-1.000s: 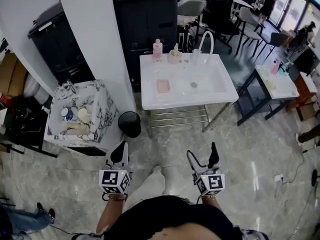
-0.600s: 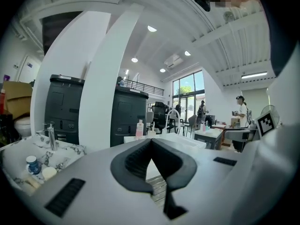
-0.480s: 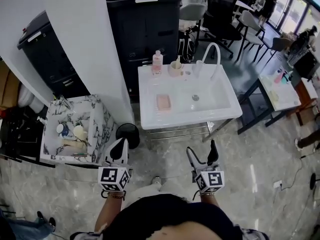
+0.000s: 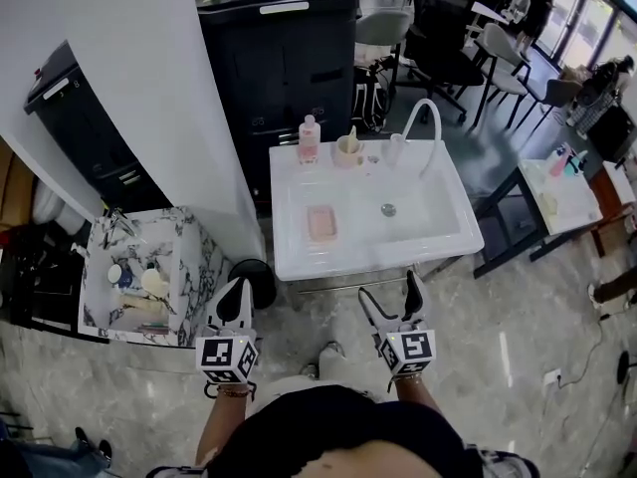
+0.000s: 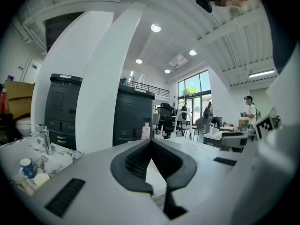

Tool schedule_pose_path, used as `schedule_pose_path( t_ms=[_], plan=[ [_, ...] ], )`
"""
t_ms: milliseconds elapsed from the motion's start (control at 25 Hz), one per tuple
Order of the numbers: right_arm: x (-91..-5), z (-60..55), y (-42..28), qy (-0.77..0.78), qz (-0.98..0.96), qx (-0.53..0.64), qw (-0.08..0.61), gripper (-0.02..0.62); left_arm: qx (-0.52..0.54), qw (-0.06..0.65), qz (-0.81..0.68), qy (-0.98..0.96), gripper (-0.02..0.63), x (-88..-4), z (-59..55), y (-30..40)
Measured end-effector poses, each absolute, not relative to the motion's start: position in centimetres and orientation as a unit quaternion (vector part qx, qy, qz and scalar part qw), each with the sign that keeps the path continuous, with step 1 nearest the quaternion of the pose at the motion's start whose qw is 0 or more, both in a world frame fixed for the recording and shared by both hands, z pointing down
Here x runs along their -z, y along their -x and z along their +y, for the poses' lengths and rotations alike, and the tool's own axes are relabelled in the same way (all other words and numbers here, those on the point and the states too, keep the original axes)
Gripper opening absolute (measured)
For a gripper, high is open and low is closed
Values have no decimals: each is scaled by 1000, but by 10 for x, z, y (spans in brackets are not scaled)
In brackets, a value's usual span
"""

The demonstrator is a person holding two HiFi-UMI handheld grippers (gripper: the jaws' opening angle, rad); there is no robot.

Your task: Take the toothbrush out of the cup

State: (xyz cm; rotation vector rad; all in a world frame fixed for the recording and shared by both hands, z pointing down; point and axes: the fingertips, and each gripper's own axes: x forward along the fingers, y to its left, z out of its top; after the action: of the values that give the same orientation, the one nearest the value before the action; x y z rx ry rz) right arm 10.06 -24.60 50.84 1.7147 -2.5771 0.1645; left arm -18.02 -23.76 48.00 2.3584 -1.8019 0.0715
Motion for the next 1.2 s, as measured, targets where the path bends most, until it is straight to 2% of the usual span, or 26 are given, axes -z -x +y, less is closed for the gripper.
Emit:
schedule_pose_path(
  t_ms=[200, 440, 600, 920, 1040, 1200],
  plan=[
    [-518, -296, -99, -538, -841, -24, 52, 471, -24, 77, -621, -780, 3, -478, -254, 183],
    [-510, -373, -103, -548, -836, 19, 33, 469, -14, 99, -641, -761, 3, -482, -265, 191],
    [-509, -428, -103, -552, -833, 20, 21, 469, 7, 115, -642, -758, 3, -479, -277, 189],
    [-524, -533, -107, -551, -833, -13, 51, 469, 31, 127, -622, -772, 3, -467, -287, 172],
    [-538, -565, -103, -539, -838, -25, 87, 469, 15, 140, -607, -782, 3, -476, -282, 159],
    [-557, -593, -80, -490, -855, 19, 172, 469, -3, 158, -602, -783, 3, -489, -277, 149]
  ],
)
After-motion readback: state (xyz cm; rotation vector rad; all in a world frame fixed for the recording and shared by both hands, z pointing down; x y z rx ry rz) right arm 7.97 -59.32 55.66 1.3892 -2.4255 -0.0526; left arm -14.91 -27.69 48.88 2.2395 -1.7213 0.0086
